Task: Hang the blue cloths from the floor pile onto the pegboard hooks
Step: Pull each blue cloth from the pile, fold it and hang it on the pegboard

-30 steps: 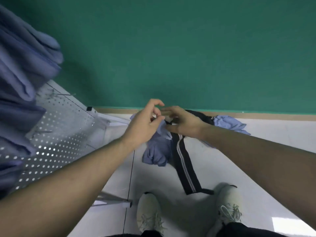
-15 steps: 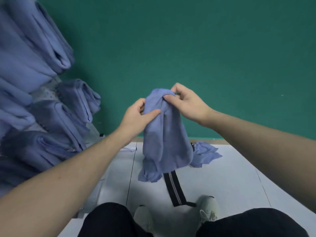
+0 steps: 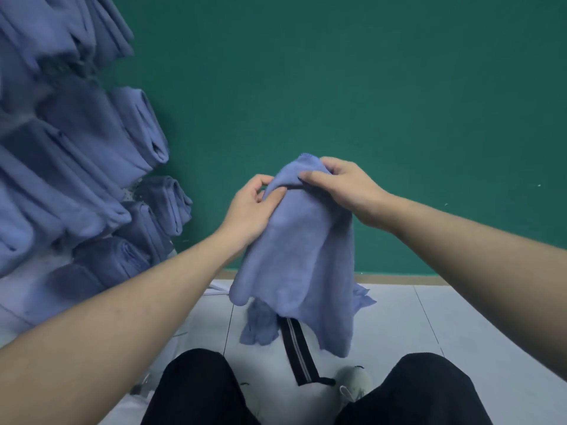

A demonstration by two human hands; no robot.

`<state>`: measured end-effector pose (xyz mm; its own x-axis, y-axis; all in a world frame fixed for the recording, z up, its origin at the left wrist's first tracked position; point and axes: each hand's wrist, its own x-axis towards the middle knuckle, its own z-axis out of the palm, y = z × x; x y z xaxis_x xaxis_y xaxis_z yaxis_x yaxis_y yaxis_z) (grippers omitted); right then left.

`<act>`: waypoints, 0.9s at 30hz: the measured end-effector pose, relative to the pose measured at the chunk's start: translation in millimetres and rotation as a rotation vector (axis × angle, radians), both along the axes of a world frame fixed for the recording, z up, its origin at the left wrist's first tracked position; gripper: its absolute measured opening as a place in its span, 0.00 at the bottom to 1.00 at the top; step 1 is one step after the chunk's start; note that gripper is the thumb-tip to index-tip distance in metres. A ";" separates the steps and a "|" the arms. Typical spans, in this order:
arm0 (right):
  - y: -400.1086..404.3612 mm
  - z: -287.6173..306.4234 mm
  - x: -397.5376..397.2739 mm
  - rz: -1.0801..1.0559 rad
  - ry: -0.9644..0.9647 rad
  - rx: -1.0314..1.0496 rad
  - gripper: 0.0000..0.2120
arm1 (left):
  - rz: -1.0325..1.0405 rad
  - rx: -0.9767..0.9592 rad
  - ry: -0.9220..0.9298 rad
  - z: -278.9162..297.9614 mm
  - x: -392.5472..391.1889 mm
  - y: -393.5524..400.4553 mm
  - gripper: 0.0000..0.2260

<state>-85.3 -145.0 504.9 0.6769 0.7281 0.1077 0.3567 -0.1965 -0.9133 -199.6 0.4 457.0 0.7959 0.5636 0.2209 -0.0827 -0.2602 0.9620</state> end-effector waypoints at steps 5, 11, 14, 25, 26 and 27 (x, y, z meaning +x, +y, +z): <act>-16.5 25.9 -10.3 -0.078 -0.047 0.086 0.08 | -0.087 0.183 0.131 4.8 -28.2 -1.5 0.11; -35.8 42.8 -16.6 -0.027 -0.017 0.084 0.07 | -0.171 0.189 0.331 5.9 -53.6 8.0 0.19; -44.1 47.8 -15.0 -0.056 -0.005 0.116 0.07 | -0.172 0.217 0.392 2.9 -60.3 12.0 0.13; -74.4 57.1 2.3 -0.306 -0.021 0.043 0.06 | -0.121 0.172 0.266 10.4 -67.2 13.8 0.08; -77.9 57.7 3.1 -0.299 -0.034 0.039 0.05 | -0.132 0.136 0.246 13.1 -66.6 12.2 0.06; -82.3 58.2 4.1 -0.289 -0.052 0.028 0.04 | -0.135 0.103 0.239 15.4 -66.1 10.6 0.05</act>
<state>-81.2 -227.3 563.2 0.8488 0.5023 0.1648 0.3358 -0.2715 -0.9020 -265.6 11.1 472.3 0.8986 0.4334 0.0688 0.1026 -0.3600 0.9273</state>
